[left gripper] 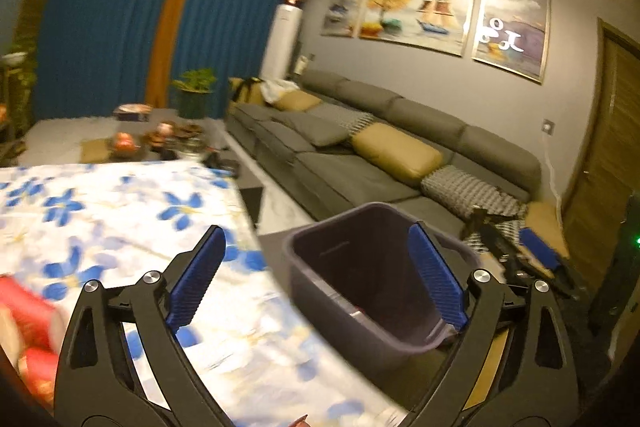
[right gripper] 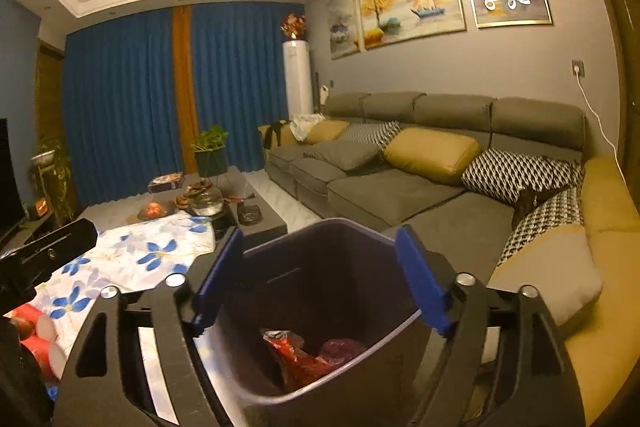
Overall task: Collect trash
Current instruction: 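Return both grippers to the table above the remaining trash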
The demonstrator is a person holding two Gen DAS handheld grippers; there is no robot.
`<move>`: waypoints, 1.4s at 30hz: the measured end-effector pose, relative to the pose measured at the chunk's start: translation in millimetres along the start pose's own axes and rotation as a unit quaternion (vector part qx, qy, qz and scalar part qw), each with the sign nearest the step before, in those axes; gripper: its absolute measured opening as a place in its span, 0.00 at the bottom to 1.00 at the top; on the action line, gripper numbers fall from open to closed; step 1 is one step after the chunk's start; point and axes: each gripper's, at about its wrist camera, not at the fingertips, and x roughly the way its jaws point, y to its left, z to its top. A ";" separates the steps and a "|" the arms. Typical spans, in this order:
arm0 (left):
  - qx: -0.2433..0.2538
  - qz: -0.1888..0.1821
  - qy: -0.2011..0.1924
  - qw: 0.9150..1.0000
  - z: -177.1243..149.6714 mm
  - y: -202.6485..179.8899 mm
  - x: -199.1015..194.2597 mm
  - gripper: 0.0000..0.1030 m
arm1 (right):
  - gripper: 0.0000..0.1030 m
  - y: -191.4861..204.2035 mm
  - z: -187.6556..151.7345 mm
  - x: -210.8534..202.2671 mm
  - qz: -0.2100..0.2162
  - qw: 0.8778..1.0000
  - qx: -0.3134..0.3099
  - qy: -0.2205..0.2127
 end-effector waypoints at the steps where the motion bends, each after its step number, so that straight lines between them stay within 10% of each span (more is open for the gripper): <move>1: 0.000 0.011 -0.004 1.000 -1.8 5.1 -8.9 0.89 | 0.80 3.6 -1.6 -5.6 0.002 1.000 -0.002 -0.003; 23: -0.038 0.266 -0.044 0.962 -75.2 160.4 -228.1 0.90 | 0.84 162.1 -74.1 -107.6 0.177 0.981 -0.061 0.051; 42: -0.079 0.300 -0.067 0.948 -91.3 211.2 -275.4 0.90 | 0.67 278.4 -122.0 -87.6 0.207 0.960 -0.138 0.129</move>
